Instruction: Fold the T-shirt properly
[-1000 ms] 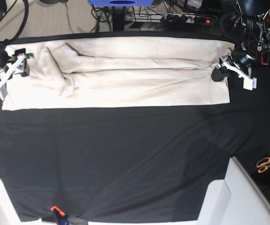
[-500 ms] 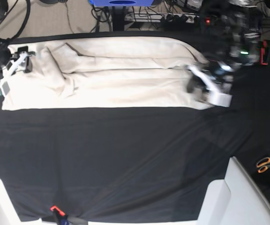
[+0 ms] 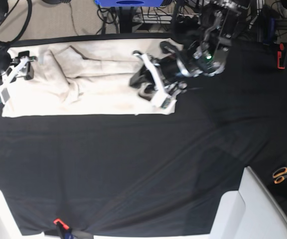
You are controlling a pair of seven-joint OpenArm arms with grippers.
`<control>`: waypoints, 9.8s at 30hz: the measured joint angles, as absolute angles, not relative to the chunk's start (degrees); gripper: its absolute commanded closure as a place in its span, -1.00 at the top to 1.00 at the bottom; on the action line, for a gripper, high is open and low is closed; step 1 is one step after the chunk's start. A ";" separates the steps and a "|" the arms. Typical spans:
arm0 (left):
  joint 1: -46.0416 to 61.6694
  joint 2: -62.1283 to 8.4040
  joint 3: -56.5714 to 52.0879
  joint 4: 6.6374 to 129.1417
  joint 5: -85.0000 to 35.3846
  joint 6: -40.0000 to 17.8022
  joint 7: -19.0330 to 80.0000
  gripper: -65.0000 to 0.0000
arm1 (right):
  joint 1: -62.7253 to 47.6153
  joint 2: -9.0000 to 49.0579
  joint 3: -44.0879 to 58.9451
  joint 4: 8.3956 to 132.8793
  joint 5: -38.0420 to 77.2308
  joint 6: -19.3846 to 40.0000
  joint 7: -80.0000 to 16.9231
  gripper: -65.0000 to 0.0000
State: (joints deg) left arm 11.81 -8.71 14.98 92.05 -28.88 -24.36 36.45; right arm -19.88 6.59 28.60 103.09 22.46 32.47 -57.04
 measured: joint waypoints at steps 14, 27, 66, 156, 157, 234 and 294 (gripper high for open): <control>5.52 -5.13 23.33 85.10 -28.88 -24.36 36.07 -1.00 | -19.88 6.63 28.62 103.09 22.46 32.45 -56.99 0.03; 3.01 -2.57 23.46 81.19 -28.75 -24.18 35.99 -1.00 | -19.88 6.63 28.62 102.98 22.44 32.45 -56.99 0.03; -9.98 6.39 39.62 66.85 -29.58 -24.80 35.90 -0.35 | -19.86 6.76 28.62 102.94 22.44 32.47 -56.99 0.03; 25.43 -12.95 -50.06 87.02 -29.41 -25.06 46.33 -1.00 | 9.06 5.67 -33.58 91.92 21.82 -9.96 -64.55 -0.09; 25.50 -12.97 -50.06 87.02 -29.36 -25.06 46.35 -1.00 | 9.43 5.58 -34.33 90.13 22.31 -9.13 -64.40 0.06; 20.32 -13.63 -50.06 82.48 -20.78 -25.45 46.15 -1.00 | -8.40 14.09 -19.44 101.58 22.46 -8.56 -67.13 -1.00; 20.34 -13.69 -47.33 82.48 -20.12 -25.45 46.17 -1.00 | 2.28 12.97 -17.26 87.20 22.72 -12.53 -60.18 0.05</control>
